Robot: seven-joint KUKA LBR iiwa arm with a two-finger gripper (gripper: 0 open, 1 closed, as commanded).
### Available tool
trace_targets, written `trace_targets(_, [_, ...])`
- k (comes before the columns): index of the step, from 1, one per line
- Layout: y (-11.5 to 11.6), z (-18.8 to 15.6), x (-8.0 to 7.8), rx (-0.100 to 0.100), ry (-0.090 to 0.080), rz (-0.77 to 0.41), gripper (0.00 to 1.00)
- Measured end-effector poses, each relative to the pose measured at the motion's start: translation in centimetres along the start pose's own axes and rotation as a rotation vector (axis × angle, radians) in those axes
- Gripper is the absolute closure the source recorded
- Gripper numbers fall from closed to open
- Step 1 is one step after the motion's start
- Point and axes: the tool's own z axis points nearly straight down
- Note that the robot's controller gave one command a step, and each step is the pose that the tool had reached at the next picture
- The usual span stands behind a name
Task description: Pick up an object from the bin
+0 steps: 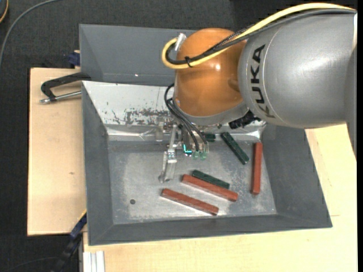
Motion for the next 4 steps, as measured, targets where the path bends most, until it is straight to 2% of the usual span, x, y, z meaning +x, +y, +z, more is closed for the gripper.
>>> trace_targets(1, [-8.0,8.9,3.2,0.003,0.001,0.019,0.00])
trace_targets(2, [-5.0,14.4,4.1,-0.001,-0.008,-0.184,0.00])
trace_targets(3, [-5.0,14.5,4.1,-0.001,-0.007,-0.183,1.00])
trace_targets(4, [-6.6,-5.9,1.0,-0.001,-0.014,-0.160,1.00])
